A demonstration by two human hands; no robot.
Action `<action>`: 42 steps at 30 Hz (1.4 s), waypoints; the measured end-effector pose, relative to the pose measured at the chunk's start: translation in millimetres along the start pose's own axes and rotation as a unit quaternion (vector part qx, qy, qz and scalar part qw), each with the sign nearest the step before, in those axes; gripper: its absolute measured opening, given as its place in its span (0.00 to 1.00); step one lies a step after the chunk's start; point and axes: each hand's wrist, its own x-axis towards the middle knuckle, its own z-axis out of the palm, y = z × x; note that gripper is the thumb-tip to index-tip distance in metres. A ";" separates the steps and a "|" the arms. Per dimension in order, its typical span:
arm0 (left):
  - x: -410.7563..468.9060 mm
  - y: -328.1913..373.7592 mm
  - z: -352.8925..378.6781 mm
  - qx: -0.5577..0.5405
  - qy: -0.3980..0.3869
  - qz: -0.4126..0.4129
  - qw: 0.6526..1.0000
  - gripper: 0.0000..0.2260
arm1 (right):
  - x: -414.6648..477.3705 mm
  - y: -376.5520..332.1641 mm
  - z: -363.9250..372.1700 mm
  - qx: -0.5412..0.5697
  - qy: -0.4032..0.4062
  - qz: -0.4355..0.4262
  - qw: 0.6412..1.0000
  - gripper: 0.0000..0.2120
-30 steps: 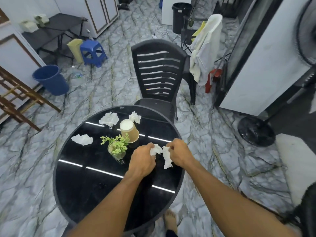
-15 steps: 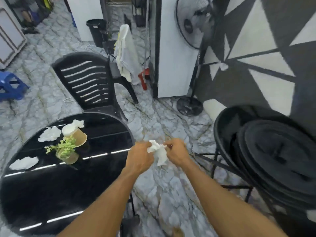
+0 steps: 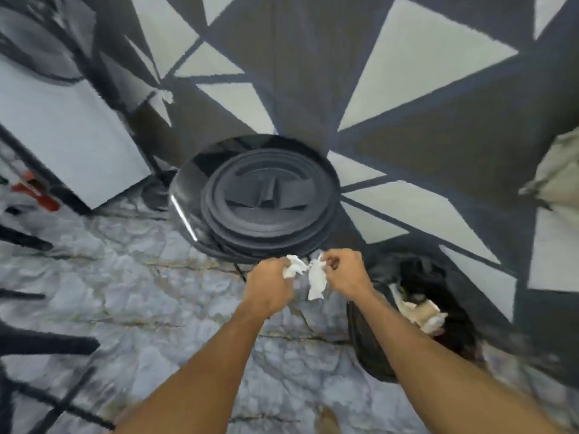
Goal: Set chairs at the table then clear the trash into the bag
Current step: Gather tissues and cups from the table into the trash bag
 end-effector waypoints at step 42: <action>91.5 239.1 198.4 -0.012 -0.168 0.115 0.979 0.22 | 18.3 240.8 -157.7 0.018 0.030 0.175 0.984 0.15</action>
